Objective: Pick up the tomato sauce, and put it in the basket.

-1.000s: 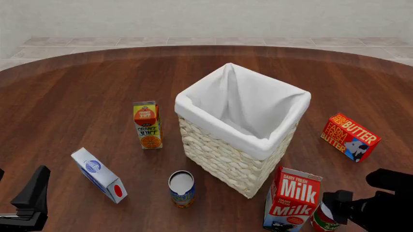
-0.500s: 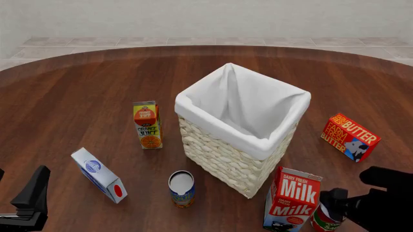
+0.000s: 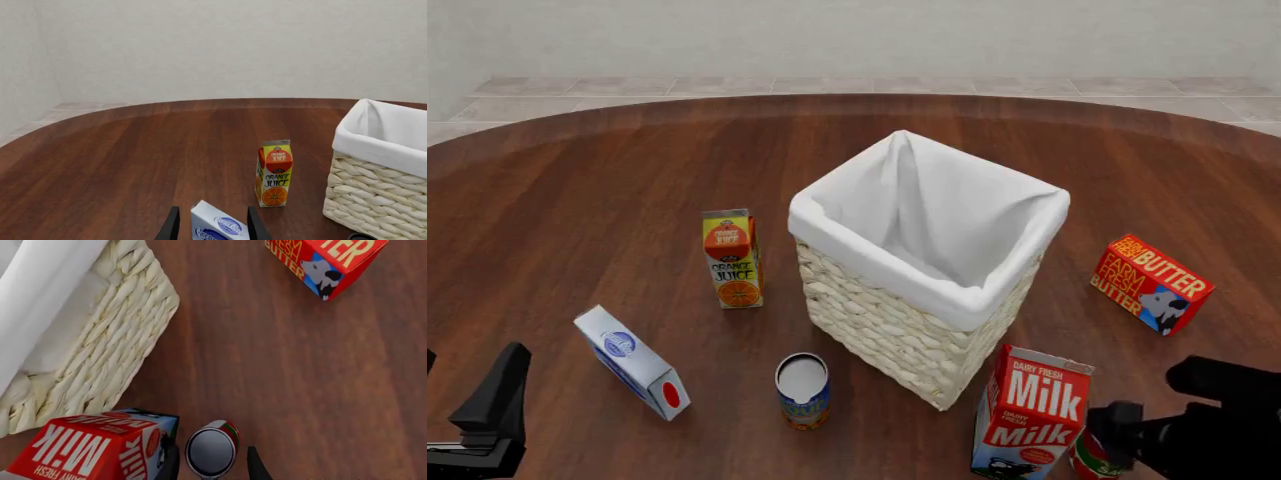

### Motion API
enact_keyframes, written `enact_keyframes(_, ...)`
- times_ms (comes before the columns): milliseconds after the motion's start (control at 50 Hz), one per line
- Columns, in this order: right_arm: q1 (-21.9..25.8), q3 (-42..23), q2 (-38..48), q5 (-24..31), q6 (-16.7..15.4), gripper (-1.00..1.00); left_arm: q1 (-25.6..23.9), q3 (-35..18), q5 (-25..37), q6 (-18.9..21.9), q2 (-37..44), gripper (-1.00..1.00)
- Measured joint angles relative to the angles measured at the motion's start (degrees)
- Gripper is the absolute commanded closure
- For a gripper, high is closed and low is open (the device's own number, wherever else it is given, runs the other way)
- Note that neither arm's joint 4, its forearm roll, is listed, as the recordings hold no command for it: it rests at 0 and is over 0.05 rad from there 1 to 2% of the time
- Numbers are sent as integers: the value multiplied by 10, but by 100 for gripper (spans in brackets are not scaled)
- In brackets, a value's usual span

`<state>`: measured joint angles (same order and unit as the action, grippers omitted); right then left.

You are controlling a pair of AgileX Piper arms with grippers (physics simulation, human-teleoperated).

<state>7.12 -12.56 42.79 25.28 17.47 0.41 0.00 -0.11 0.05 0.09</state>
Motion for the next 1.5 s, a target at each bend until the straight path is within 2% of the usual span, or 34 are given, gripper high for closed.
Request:
enact_keyframes(740,10,29,58,-60,6,-100,0,0,0,0,0,-100)
enact_keyframes(1420,29,47,120,-115,25,-100,0,0,0,0,0,-100)
enact_keyframes(1440,29,47,121,-116,24,100,0,0,0,0,0,-100)
enact_keyframes(1500,30,46,122,-117,19,100,0,0,0,0,0,-100)
